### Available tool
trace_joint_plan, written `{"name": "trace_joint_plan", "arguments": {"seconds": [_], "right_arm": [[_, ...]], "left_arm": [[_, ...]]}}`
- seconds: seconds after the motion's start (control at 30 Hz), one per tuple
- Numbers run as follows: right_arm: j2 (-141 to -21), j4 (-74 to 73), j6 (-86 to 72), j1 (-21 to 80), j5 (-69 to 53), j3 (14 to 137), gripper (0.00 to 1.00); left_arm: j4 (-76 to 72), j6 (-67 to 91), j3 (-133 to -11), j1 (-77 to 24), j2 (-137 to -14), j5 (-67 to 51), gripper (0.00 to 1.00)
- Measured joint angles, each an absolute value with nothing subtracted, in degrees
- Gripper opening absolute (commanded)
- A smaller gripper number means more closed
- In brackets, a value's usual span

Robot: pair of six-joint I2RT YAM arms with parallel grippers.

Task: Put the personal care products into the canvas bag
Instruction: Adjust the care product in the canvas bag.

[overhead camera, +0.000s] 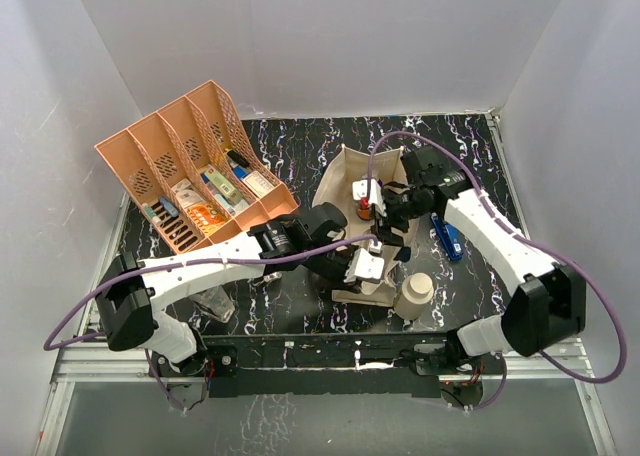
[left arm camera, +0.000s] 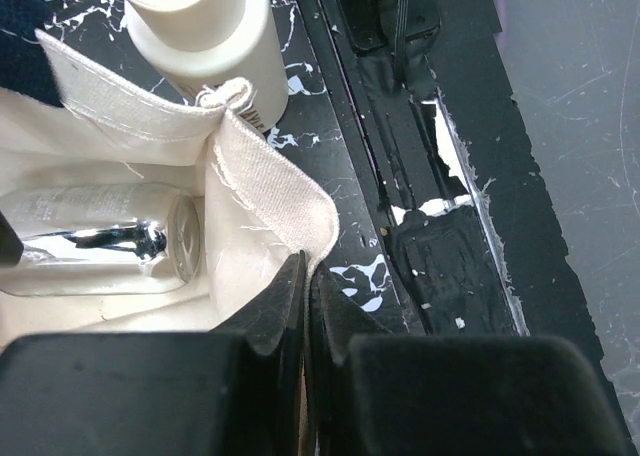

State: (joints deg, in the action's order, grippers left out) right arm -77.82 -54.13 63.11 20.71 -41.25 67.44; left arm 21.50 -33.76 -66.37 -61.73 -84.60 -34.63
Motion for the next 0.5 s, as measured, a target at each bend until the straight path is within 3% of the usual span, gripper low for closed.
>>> {"name": "trace_joint_plan", "arguments": {"seconds": [0.17,0.27,0.5], "right_arm": [[-82.41,-53.95,59.55,21.32,-38.79,70.72,0.70],[-82.32,-52.84,51.05,22.17,-35.73,70.76,0.76],[-72.40,-46.24,27.38,28.88,-25.10,62.74,0.84]], "left_arm": [[21.30,-31.83,-67.20,-61.73,-84.66,-34.20,0.00],[20.78,-30.11,-67.20,-61.73,-84.66,-33.10,0.00],[18.37,-26.92,-67.20,-61.98,-84.66,-30.35,0.00]]}}
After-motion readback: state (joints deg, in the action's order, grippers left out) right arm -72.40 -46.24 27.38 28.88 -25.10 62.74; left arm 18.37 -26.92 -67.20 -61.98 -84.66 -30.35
